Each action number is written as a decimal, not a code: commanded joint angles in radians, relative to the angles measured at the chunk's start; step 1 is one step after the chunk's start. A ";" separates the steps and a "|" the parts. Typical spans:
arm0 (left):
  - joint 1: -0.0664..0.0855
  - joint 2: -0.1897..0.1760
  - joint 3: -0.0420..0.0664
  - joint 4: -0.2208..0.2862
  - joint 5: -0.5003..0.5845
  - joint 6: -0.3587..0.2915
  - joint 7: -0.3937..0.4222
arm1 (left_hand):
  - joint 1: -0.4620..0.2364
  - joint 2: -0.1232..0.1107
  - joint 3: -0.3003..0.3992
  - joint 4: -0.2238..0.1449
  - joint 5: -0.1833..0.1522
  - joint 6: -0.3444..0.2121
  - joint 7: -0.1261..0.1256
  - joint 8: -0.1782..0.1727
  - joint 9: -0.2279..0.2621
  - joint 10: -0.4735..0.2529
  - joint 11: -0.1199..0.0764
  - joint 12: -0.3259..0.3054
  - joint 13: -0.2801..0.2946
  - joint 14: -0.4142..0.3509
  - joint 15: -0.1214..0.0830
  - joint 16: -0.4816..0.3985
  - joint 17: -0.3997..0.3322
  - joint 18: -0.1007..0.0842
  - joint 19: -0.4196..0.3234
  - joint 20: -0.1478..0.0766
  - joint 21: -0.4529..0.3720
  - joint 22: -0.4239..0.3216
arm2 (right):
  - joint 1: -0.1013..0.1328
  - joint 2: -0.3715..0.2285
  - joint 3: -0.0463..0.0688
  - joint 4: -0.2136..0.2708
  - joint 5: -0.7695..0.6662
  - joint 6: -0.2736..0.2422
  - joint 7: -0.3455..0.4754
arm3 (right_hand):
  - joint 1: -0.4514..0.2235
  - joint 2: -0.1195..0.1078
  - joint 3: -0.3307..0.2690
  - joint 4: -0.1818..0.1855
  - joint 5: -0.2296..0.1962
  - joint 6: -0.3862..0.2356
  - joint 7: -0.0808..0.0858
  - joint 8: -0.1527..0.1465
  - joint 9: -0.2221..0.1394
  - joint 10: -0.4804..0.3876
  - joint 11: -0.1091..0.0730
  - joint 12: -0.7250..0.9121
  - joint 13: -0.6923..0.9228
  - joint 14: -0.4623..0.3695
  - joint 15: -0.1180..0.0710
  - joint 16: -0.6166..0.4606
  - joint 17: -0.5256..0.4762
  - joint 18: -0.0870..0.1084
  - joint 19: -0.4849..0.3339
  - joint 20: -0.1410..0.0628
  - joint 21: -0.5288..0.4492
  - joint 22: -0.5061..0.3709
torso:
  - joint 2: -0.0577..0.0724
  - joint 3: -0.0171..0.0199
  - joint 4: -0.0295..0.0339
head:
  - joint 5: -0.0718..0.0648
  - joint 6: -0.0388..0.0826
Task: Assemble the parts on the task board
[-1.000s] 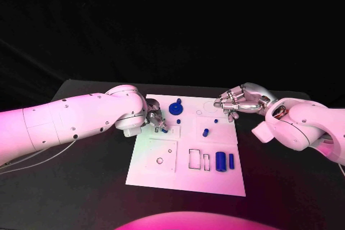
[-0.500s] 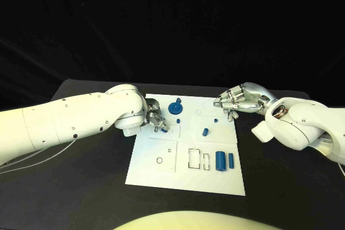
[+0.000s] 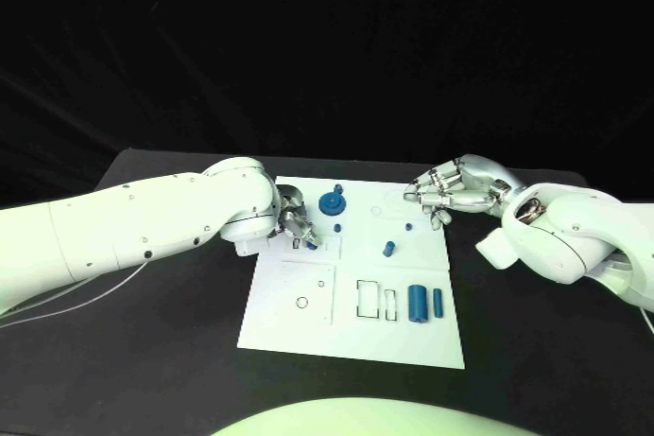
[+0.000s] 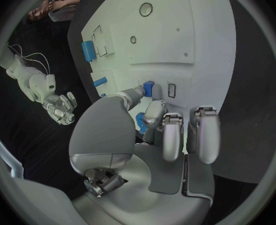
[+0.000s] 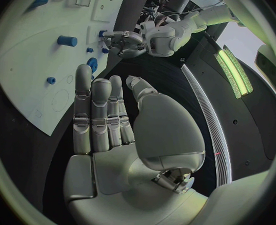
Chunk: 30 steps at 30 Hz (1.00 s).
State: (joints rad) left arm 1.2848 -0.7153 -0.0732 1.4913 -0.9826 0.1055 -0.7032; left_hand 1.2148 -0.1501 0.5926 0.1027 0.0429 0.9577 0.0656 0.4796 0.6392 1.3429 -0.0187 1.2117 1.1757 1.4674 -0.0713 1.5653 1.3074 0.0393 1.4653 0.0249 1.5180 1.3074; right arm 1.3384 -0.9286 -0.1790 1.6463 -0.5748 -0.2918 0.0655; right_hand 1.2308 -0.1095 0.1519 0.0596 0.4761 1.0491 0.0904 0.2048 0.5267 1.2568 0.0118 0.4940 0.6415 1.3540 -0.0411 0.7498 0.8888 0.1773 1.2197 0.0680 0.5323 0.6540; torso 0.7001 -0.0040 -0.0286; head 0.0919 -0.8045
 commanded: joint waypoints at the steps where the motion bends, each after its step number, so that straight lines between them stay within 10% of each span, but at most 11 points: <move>1: -0.001 0.007 0.000 0.001 0.018 0.033 -0.023 | -0.014 0.004 0.103 -0.098 0.006 0.010 -0.020 0.006 0.004 0.006 -0.005 0.003 0.001 0.103 -0.009 0.006 0.263 -0.016 0.060 -0.005 0.002 0.155 | -0.001 0.000 0.000 0.003 -0.006 0.017 0.003 | 0.003 0.009 0.001 0.008 0.000 -0.009 0.001 0.003 0.001 -0.007 0.003 0.005 0.001 -0.009 0.000 0.000 0.000 0.004 -0.008 0.001 0.004 0.001 | 0.000 0.0006 0.0002 | -0.001 -0.003; 15: -0.001 0.013 -0.001 -0.008 0.022 0.040 -0.026 | -0.095 0.022 0.051 -0.061 0.005 0.029 -0.026 0.029 0.022 0.015 -0.010 0.010 0.009 0.103 -0.014 0.006 0.263 -0.017 0.061 -0.009 0.003 0.158 | -0.001 -0.001 0.000 0.003 -0.006 0.018 0.006 | 0.004 0.009 0.001 0.008 0.000 -0.010 0.001 0.004 0.002 -0.008 0.003 0.005 0.002 -0.010 0.000 -0.002 -0.001 0.004 -0.009 0.001 0.005 0.002 | -0.001 -0.0003 0.0002 | -0.005 -0.004; 30: -0.002 0.006 0.000 -0.011 0.023 0.017 -0.024 | -0.209 0.001 -0.210 0.030 0.005 0.036 -0.022 0.038 0.031 0.014 -0.006 0.019 0.020 0.103 -0.011 0.006 0.263 -0.017 0.062 -0.008 0.003 0.160 | -0.001 -0.003 0.000 0.001 -0.005 0.018 0.008 | 0.004 0.009 0.001 0.008 -0.001 -0.011 0.001 0.004 0.003 -0.009 0.003 0.005 0.003 -0.013 0.000 -0.008 -0.005 0.004 -0.010 0.001 0.005 0.002 | -0.001 -0.0011 0.0012 | -0.008 0.000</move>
State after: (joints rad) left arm 1.2835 -0.7098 -0.0740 1.4779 -0.9702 0.1225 -0.7043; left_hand 1.0161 -0.1491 0.3888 0.1317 0.0524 0.9927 0.0370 0.5181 0.6699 1.3589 -0.0318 1.2238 1.1954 1.4674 -0.0788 1.5653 1.3078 0.0393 1.4652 0.0250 1.5181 1.3073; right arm 1.3382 -0.9317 -0.1789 1.6468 -0.5748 -0.2890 0.0665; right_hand 1.2308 -0.1095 0.1548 0.0624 0.4761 1.0460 0.0935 0.2047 0.5292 1.2532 0.0155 0.4940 0.6435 1.3465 -0.0412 0.7439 0.8845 0.1772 1.2162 0.0715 0.5322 0.6549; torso 0.6989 -0.0052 -0.0276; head 0.0846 -0.8052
